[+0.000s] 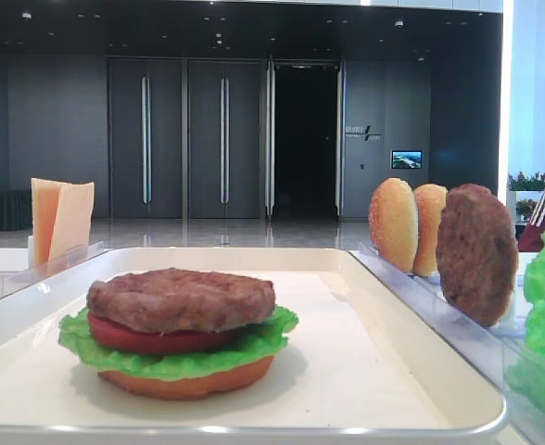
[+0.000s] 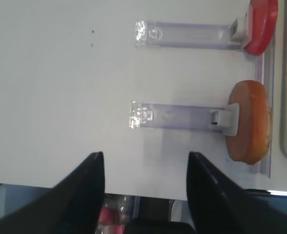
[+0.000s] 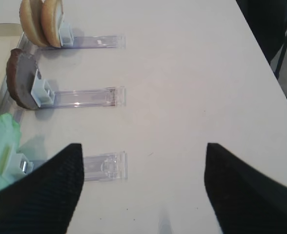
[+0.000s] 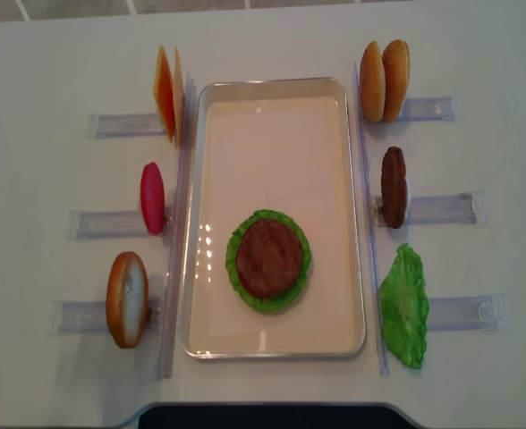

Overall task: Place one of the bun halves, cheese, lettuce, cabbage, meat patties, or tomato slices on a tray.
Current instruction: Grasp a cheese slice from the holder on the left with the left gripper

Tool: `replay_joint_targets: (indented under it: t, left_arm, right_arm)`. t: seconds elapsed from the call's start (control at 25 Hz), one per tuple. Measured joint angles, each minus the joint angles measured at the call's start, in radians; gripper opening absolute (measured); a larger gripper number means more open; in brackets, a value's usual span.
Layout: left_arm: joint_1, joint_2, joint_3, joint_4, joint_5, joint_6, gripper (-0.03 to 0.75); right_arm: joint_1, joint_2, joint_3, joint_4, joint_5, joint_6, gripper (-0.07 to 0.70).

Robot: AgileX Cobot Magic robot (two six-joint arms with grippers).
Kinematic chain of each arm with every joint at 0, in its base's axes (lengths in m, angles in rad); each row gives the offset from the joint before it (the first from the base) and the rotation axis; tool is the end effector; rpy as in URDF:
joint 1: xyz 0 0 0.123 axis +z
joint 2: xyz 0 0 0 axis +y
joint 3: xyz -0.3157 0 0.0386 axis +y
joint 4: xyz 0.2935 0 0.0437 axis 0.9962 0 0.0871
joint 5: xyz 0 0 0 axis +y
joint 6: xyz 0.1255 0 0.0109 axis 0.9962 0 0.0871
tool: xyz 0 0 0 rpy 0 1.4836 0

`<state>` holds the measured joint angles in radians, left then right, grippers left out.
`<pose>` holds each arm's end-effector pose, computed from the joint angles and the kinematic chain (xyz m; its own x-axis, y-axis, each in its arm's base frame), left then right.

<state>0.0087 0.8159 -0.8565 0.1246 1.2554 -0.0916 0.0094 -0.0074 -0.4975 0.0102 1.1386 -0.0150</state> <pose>0.1570 0.0163 0.3221 -0.8980 -0.0602 -0.4359 -0.1071 0.9907 0.0837 0.0273 0.0014 0.2740 -0.5194 -0.0156 -0.8544 -0.0229 0.9997 -0.0044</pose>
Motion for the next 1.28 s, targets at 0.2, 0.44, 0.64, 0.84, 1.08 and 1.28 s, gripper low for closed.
replay_joint_targets:
  t: [0.2, 0.44, 0.64, 0.84, 1.08, 1.28]
  left_arm:
    - [0.0, 0.204, -0.043, 0.022, -0.01, 0.0, 0.409]
    - [0.0, 0.405, -0.176, 0.07, -0.015, 0.0, 0.409]
    - [0.0, 0.538, -0.307, 0.085, -0.017, -0.023, 0.409]
    - [0.0, 0.618, -0.382, 0.082, -0.018, -0.044, 0.409]
    - [0.0, 0.687, -0.435, 0.078, -0.02, -0.044, 0.409]
    - [0.0, 0.706, -0.438, 0.055, -0.02, -0.045, 0.409]
  right_arm:
    - [0.0, 0.0, 0.0, 0.0, 0.0, 0.0, 0.521]
    - [0.0, 0.0, 0.0, 0.0, 0.0, 0.0, 0.521]
    - [0.0, 0.0, 0.0, 0.0, 0.0, 0.0, 0.521]
    - [0.0, 0.0, 0.0, 0.0, 0.0, 0.0, 0.521]
    - [0.0, 0.0, 0.0, 0.0, 0.0, 0.0, 0.521]
    - [0.0, 0.0, 0.0, 0.0, -0.001, 0.0, 0.521]
